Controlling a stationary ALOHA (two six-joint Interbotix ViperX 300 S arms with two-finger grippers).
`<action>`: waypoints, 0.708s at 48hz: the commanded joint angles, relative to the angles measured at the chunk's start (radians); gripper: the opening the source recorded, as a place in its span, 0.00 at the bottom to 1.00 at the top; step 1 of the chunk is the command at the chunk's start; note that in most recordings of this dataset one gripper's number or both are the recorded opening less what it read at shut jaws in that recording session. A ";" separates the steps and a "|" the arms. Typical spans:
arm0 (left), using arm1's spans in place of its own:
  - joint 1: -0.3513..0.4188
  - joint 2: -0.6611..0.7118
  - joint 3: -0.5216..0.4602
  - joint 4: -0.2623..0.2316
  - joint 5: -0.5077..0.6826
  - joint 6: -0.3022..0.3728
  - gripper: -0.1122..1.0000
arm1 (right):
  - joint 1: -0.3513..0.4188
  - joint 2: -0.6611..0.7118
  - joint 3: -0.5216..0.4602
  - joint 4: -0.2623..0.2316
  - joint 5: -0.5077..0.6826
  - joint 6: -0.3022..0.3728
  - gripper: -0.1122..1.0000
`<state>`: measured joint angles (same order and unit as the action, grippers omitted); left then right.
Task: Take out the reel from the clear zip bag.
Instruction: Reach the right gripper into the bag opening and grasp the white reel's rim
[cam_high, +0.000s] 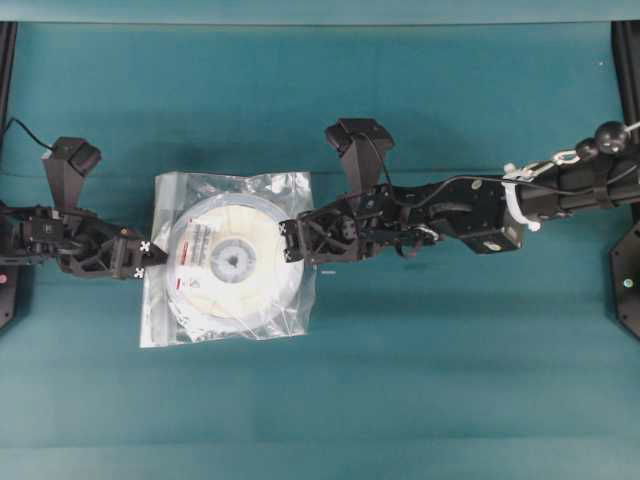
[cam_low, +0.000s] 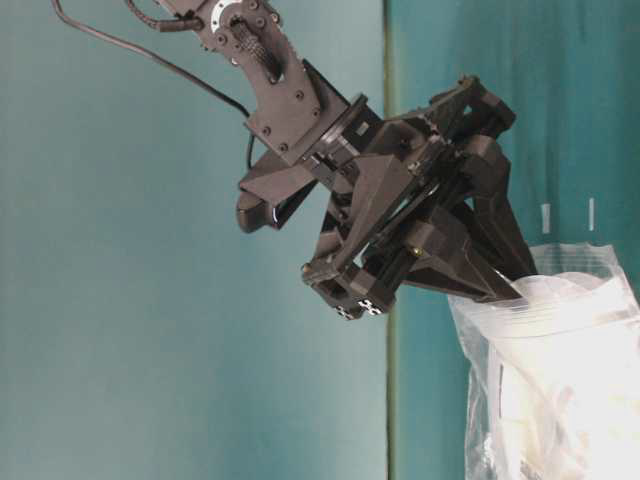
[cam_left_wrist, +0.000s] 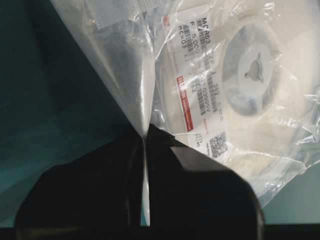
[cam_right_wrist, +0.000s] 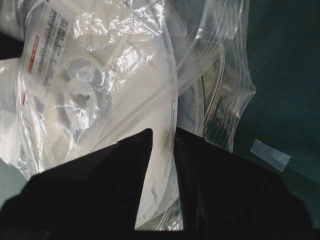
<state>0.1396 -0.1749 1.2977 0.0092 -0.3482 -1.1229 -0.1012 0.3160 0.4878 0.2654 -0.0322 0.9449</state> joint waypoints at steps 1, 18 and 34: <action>0.003 -0.003 -0.012 0.002 -0.005 0.002 0.11 | 0.006 -0.003 -0.025 0.000 -0.006 0.006 0.42; 0.003 -0.002 -0.015 0.002 -0.006 0.000 0.11 | 0.011 0.000 -0.023 -0.003 -0.006 0.002 0.24; 0.003 -0.003 -0.015 0.002 -0.005 0.000 0.11 | 0.012 -0.003 -0.015 -0.003 -0.011 0.002 0.14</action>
<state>0.1411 -0.1749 1.2977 0.0092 -0.3497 -1.1229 -0.0997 0.3252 0.4817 0.2638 -0.0291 0.9434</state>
